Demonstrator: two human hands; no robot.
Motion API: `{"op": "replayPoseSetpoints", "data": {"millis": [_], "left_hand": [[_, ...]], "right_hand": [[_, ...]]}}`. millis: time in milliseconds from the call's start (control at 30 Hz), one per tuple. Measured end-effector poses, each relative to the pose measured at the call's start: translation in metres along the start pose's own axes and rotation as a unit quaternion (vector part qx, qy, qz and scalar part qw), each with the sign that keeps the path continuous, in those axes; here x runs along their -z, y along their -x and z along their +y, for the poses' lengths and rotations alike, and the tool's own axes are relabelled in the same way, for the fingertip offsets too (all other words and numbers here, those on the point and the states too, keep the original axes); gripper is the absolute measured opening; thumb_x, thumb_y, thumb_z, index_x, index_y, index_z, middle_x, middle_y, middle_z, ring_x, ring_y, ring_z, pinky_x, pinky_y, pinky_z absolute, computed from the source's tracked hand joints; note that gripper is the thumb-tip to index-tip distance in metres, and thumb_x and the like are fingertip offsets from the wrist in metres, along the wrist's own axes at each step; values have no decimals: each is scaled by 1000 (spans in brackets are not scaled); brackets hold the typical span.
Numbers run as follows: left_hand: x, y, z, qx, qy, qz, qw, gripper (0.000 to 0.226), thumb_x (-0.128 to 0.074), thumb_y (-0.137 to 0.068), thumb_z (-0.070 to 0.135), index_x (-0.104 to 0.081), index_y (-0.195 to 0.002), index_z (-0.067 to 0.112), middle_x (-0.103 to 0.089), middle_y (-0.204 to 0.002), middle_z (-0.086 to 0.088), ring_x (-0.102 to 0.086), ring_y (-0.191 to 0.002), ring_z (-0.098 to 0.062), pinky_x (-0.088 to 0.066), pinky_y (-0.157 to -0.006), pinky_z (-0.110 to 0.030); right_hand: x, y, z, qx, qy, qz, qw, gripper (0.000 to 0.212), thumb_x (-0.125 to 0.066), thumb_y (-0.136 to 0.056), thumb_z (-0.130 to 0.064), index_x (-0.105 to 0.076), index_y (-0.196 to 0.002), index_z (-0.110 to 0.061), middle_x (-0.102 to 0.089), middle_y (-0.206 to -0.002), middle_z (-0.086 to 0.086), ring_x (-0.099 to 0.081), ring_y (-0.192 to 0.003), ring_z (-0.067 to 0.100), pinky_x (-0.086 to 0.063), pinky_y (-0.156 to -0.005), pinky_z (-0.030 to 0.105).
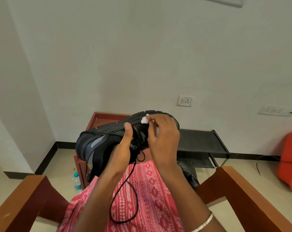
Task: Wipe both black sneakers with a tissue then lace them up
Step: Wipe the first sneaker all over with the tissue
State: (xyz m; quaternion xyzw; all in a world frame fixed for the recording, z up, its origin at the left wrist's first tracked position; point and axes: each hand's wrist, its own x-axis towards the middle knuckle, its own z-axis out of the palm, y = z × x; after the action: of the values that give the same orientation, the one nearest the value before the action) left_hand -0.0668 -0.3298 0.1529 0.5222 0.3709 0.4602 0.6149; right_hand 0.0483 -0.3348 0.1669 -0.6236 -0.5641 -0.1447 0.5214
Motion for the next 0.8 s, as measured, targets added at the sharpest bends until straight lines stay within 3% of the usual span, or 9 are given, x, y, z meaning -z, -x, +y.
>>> {"op": "replayPoseSetpoints", "data": {"millis": [100,167,233,300,367,500,667,733,800], "left_hand": [[-1,0,1,-19,12,6,1000,70,-28,-83,84,-73,-114,39,-74,-118,9,-66,-116,-7,-47,-106,-35],[-3,3,4,-18,-11,5,1000,63,-18,-85,75,-74,-96,48,-76,-99,19,-67,-104,4,-50,-87,-17],[-4,5,6,-21,-60,20,998,66,-11,-79,79,-71,-76,51,-73,-79,23,-67,-85,11,-47,-77,-10],[-4,4,1,-19,-96,47,994,76,-6,-69,92,-61,-65,40,-67,-75,9,-63,-74,-4,-44,-78,-21],[-3,3,-1,-14,-112,55,992,87,-1,-61,101,-51,-75,31,-56,-80,-5,-54,-78,-15,-41,-76,-30],[-3,4,-2,-2,-144,55,988,87,-2,-72,92,-51,-78,20,-45,-67,-7,-44,-66,-17,-35,-65,-32],[-7,5,-2,-11,-132,37,990,81,-9,-66,97,-53,-76,29,-61,-82,-8,-57,-78,-17,-42,-72,-24],[-9,6,-2,-38,-130,47,990,80,-11,-73,87,-60,-75,24,-67,-78,-22,-65,-76,-19,-53,-79,-37],[-11,9,0,-58,-123,46,990,80,-10,-66,97,-55,-71,30,-64,-75,-22,-61,-74,-13,-53,-77,-41]], "right_hand": [[-1,6,-8,6,13,-17,1000,17,-64,-93,-5,-73,-107,-11,-71,-103,-1,-58,-101,16,-33,-91,8],[1,14,-19,23,-20,-49,998,17,-63,-96,-12,-74,-109,-12,-71,-105,-3,-58,-103,13,-34,-92,7],[4,16,-28,62,-51,-87,993,16,-63,-96,-14,-75,-106,-14,-72,-103,-5,-59,-101,12,-40,-89,12],[4,10,-26,88,-54,-108,989,16,-63,-93,-11,-76,-104,-13,-73,-101,-4,-60,-100,15,-47,-87,22],[2,-1,-15,87,-29,-103,990,23,-63,-89,-1,-76,-104,-12,-73,-100,-2,-60,-100,18,-47,-86,24],[-1,-17,7,35,41,-68,996,28,-62,-86,5,-76,-102,-14,-72,-95,1,-57,-96,24,-45,-78,26],[7,-4,-8,60,-31,-108,992,22,-57,-93,-7,-76,-102,-13,-73,-100,-2,-60,-99,22,-47,-83,27],[12,1,-18,96,-65,-140,983,27,-50,-95,-19,-76,-100,-14,-74,-97,-3,-61,-97,21,-49,-83,30],[12,-2,-18,110,-59,-151,981,30,-48,-94,-22,-76,-99,-15,-74,-96,-3,-61,-96,21,-48,-83,28]]}}
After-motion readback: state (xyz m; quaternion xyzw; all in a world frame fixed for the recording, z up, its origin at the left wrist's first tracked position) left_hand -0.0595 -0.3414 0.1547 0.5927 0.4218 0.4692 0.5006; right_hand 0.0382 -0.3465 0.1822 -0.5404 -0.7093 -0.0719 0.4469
